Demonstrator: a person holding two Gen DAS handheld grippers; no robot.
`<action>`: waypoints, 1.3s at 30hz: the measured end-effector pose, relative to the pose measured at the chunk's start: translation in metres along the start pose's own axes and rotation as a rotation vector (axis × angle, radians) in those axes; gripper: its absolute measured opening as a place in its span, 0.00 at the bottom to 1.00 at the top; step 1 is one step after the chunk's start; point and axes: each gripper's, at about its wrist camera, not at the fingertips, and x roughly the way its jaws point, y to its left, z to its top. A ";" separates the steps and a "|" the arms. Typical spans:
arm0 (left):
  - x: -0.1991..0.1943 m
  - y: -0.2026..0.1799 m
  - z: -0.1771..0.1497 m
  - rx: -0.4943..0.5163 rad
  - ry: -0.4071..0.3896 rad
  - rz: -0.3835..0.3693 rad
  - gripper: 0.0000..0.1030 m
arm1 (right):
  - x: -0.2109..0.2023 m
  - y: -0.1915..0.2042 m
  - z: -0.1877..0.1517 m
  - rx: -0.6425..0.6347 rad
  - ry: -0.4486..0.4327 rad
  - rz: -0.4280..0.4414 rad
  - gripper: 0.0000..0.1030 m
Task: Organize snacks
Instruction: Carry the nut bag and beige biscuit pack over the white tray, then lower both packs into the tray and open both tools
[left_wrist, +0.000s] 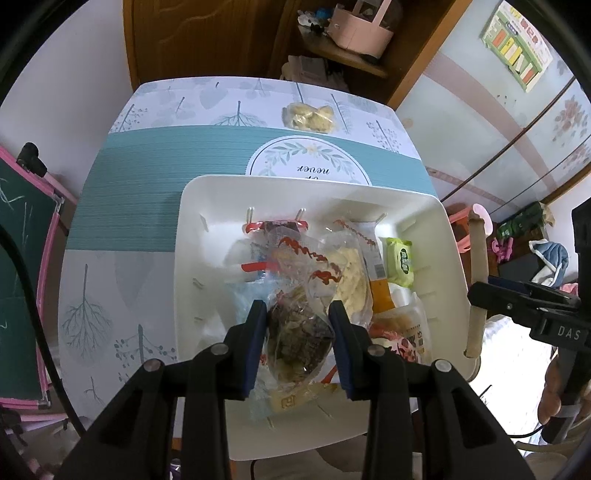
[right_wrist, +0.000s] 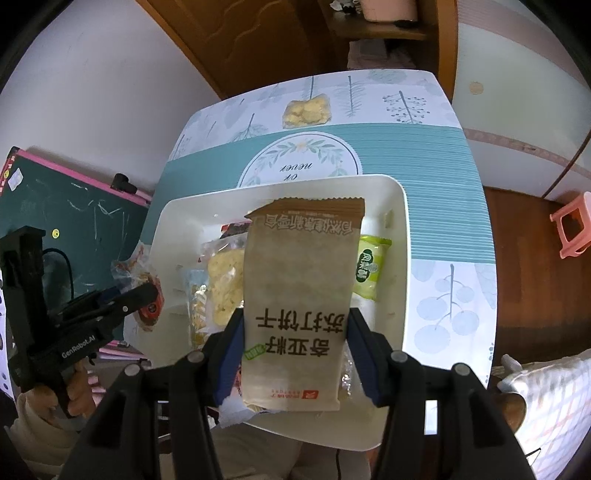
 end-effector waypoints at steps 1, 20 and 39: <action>0.000 0.000 0.000 -0.001 0.000 0.001 0.32 | 0.000 0.001 0.000 -0.003 0.001 0.000 0.53; -0.016 0.000 0.007 -0.045 -0.055 -0.109 0.76 | -0.004 0.011 0.003 -0.026 -0.009 -0.015 0.66; -0.018 -0.008 0.032 0.042 -0.063 -0.042 0.76 | -0.004 0.008 0.013 -0.001 -0.011 -0.022 0.66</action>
